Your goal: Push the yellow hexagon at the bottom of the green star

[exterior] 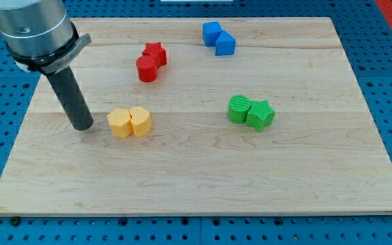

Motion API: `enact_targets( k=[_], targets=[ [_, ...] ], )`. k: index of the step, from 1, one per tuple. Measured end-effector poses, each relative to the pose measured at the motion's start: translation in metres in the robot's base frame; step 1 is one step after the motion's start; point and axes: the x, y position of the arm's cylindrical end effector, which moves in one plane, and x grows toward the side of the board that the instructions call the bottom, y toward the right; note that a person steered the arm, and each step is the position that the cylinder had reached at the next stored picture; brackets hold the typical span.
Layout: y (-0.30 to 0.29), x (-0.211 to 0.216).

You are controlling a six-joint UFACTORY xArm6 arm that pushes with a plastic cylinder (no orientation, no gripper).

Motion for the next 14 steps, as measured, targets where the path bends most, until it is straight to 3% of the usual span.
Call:
enact_targets(
  k=[2, 4, 6, 7, 10, 14],
  targets=[
    [-0.010, 0.013],
    [0.003, -0.025],
    [0.075, 0.016],
    [0.104, 0.016],
    [0.078, 0.024],
    [0.171, 0.076]
  ],
)
